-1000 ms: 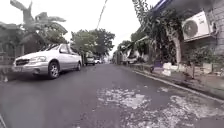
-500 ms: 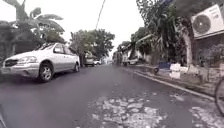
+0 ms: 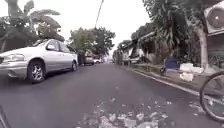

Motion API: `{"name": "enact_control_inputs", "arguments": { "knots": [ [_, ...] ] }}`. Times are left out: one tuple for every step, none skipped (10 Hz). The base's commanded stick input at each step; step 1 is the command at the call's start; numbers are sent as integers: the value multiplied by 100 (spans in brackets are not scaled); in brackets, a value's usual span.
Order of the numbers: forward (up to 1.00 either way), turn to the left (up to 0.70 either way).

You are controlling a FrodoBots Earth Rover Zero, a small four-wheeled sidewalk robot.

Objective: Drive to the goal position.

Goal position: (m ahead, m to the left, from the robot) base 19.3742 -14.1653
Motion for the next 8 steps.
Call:
{"name": "enact_control_inputs", "arguments": {
  "knots": [
    [100,0],
    [100,0],
    [100,0],
    [100,18],
    [100,40],
    [100,40],
    [100,13],
    [100,4]
  ]
}}
